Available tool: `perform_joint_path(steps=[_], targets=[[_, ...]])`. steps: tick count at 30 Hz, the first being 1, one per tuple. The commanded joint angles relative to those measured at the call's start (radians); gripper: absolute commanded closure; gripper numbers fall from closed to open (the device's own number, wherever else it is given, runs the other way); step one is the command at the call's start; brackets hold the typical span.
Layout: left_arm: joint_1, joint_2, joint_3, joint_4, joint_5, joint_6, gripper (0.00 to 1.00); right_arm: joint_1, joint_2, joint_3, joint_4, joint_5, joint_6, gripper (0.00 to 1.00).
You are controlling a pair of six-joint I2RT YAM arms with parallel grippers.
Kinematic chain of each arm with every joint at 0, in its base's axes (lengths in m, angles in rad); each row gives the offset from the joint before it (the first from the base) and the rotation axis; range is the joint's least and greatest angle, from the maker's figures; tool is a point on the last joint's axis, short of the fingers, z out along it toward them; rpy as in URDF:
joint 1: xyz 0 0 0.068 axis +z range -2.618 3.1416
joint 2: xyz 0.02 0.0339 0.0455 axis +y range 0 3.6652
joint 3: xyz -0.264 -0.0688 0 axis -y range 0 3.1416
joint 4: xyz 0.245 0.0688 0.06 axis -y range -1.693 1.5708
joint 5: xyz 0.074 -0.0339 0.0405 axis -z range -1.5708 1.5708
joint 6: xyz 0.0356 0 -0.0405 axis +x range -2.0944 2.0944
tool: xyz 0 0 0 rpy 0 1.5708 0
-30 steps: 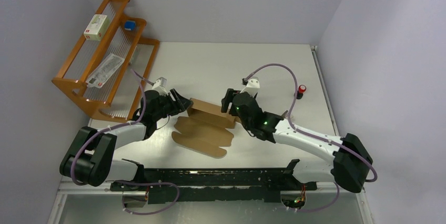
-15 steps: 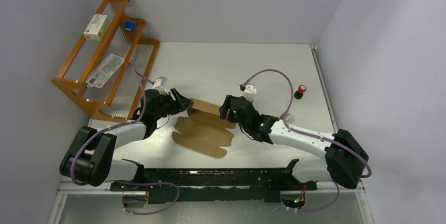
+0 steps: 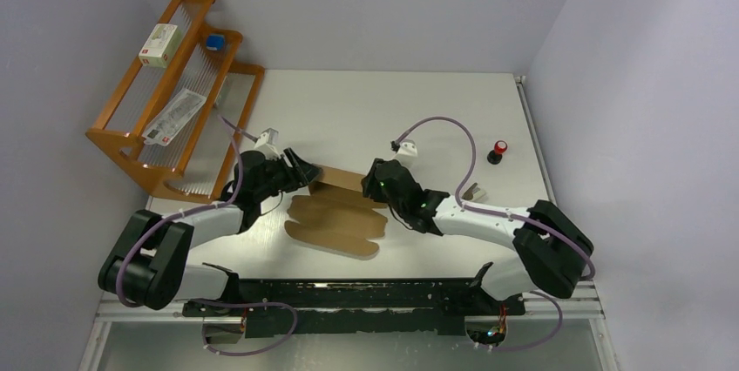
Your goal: Fold the paper box
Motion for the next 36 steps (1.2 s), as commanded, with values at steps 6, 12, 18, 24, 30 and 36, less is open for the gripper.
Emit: perform_joint_path(steps=[6, 12, 18, 24, 30, 36], targets=[[-0.018, -0.109, -0.037, -0.017, -0.005, -0.016, 0.41, -0.124, 0.079, 0.059, 0.150, -0.135, -0.053, 0.62], [-0.017, -0.122, 0.003, -0.115, -0.054, 0.018, 0.37, -0.191, 0.147, 0.147, 0.123, -0.206, -0.107, 0.53], [-0.016, -0.132, 0.019, -0.177, -0.104, 0.050, 0.34, -0.229, 0.104, 0.136, 0.122, -0.230, -0.173, 0.41], [-0.016, -0.161, -0.002, -0.183, -0.153, 0.079, 0.32, -0.250, -0.032, -0.036, 0.224, -0.187, -0.212, 0.35], [-0.015, -0.169, 0.020, -0.214, -0.152, 0.104, 0.31, -0.254, -0.078, -0.217, 0.368, -0.171, -0.206, 0.36], [-0.015, -0.119, 0.030, -0.171, -0.128, 0.099, 0.31, -0.254, 0.031, -0.291, 0.578, -0.182, -0.193, 0.44]])
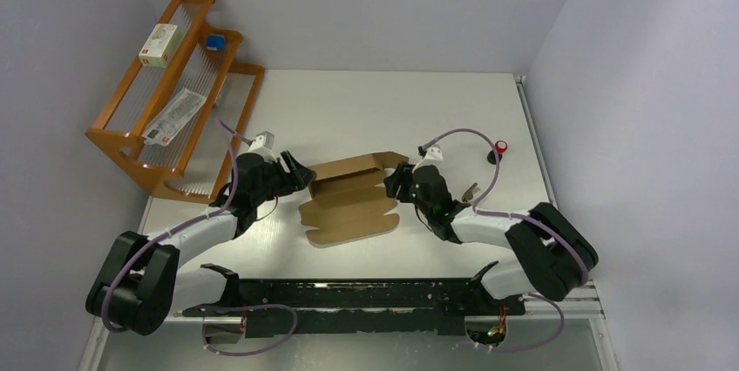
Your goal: Fold the paper box
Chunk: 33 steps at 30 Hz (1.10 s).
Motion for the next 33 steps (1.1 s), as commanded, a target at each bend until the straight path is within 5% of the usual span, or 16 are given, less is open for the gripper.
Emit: perform_joint_path(steps=[1, 13, 18, 26, 33], targets=[[-0.006, 0.037, 0.043, 0.042, 0.017, 0.008, 0.31, -0.007, 0.093, -0.028, 0.250, 0.006, 0.002, 0.45], [-0.006, 0.058, 0.040, 0.080, 0.048, -0.007, 0.31, -0.002, 0.390, -0.021, 0.581, 0.012, -0.009, 0.53], [-0.005, 0.064, 0.039, 0.090, 0.052, -0.013, 0.31, 0.001, 0.431, -0.009, 0.634, -0.009, -0.053, 0.68], [-0.006, 0.063, 0.031, 0.113, 0.072, -0.031, 0.32, 0.074, 0.447, -0.026, 0.720, 0.000, -0.202, 0.92], [-0.006, 0.060, 0.024, 0.124, 0.087, -0.042, 0.32, 0.175, 0.504, -0.023, 0.817, 0.043, -0.411, 0.93]])
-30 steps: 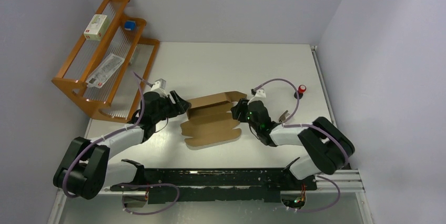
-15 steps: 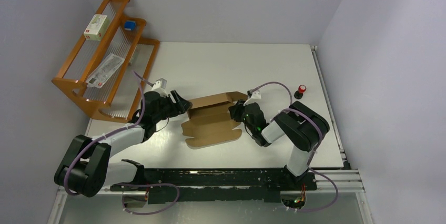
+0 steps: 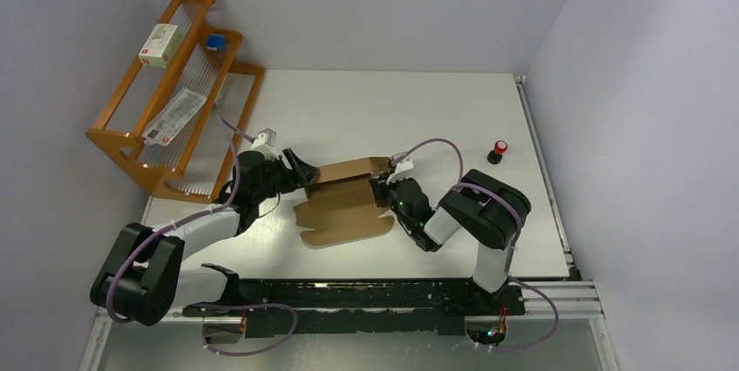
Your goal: Fold the paper box
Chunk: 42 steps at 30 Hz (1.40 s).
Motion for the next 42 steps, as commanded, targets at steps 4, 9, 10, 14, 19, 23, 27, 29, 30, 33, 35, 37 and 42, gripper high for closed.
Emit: perform_joint_path(steps=[4, 9, 10, 14, 19, 23, 27, 29, 30, 33, 35, 37, 42], targets=[[-0.005, -0.001, 0.009, 0.038, 0.033, -0.009, 0.32, 0.092, 0.033, 0.017, 0.087, 0.074, -0.215, 0.92], [-0.006, -0.012, 0.010, 0.005, 0.000, 0.016, 0.32, 0.092, -0.019, 0.003, 0.031, 0.049, -0.192, 0.80], [-0.005, -0.017, 0.007, 0.000, -0.007, 0.020, 0.32, 0.093, -0.033, -0.003, 0.022, 0.041, -0.189, 0.78], [-0.005, -0.040, 0.014, -0.036, -0.039, 0.043, 0.31, 0.100, -0.089, -0.039, -0.024, 0.035, -0.166, 0.64], [-0.005, -0.072, 0.032, -0.089, -0.076, 0.071, 0.31, 0.104, -0.246, -0.047, -0.251, 0.039, -0.120, 0.56], [-0.003, -0.079, 0.044, -0.110, -0.085, 0.087, 0.31, 0.104, -0.365, 0.002, -0.560, 0.057, -0.081, 0.48], [-0.003, -0.074, 0.037, -0.102, -0.071, 0.089, 0.31, 0.103, -0.496, 0.023, -0.716, 0.041, -0.115, 0.39], [-0.003, -0.073, 0.041, -0.114, -0.076, 0.097, 0.31, 0.101, -0.561, 0.050, -0.798, 0.037, -0.154, 0.36], [-0.003, -0.074, 0.044, -0.120, -0.079, 0.102, 0.31, 0.100, -0.589, 0.071, -0.839, 0.037, -0.181, 0.35], [-0.003, -0.082, 0.043, -0.125, -0.079, 0.106, 0.31, 0.086, -0.645, 0.145, -0.991, 0.059, -0.270, 0.34], [-0.003, -0.087, 0.041, -0.124, -0.081, 0.107, 0.31, 0.071, -0.669, 0.199, -1.088, 0.093, -0.314, 0.32], [-0.003, -0.086, 0.044, -0.128, -0.084, 0.110, 0.31, 0.052, -0.682, 0.249, -1.176, 0.093, -0.383, 0.31], [-0.003, -0.093, 0.040, -0.126, -0.079, 0.112, 0.31, -0.069, -0.668, 0.320, -1.222, -0.029, -0.502, 0.28]])
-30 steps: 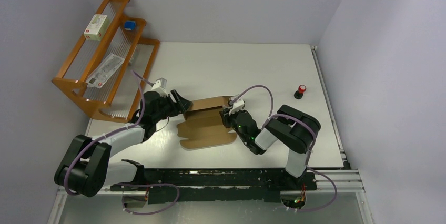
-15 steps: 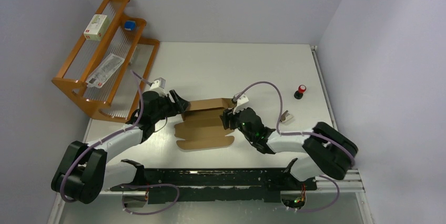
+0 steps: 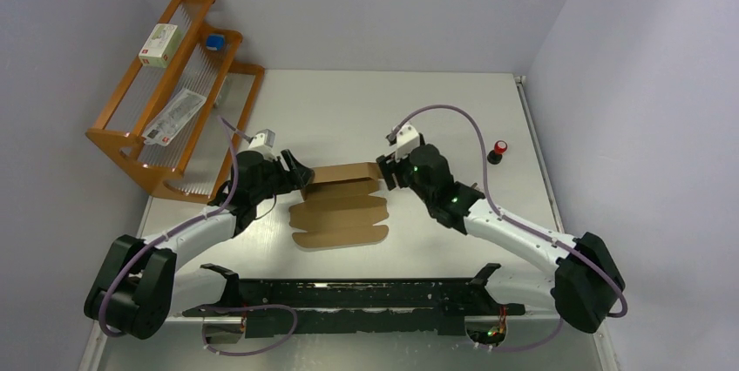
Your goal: Fold the paper box
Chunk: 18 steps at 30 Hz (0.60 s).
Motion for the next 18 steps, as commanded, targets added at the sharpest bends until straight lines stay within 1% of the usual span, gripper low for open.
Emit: perform_joint_path(steps=[1, 4, 9, 13, 18], targets=[[-0.004, -0.023, 0.024, 0.000, -0.010, 0.018, 0.31, -0.116, 0.017, 0.062, -0.129, -0.123, -0.137, 0.28], [-0.005, -0.020, 0.023, 0.004, -0.010, 0.020, 0.31, -0.166, 0.068, 0.114, -0.141, -0.235, -0.191, 0.28], [-0.005, 0.001, 0.026, 0.001, 0.005, 0.024, 0.31, -0.217, 0.189, 0.215, -0.252, -0.386, -0.283, 0.30], [-0.005, 0.005, 0.029, 0.001, 0.018, 0.027, 0.31, -0.227, 0.251, 0.249, -0.252, -0.434, -0.315, 0.32], [-0.005, 0.007, 0.026, 0.007, 0.026, 0.021, 0.31, -0.241, 0.316, 0.277, -0.271, -0.546, -0.399, 0.35]])
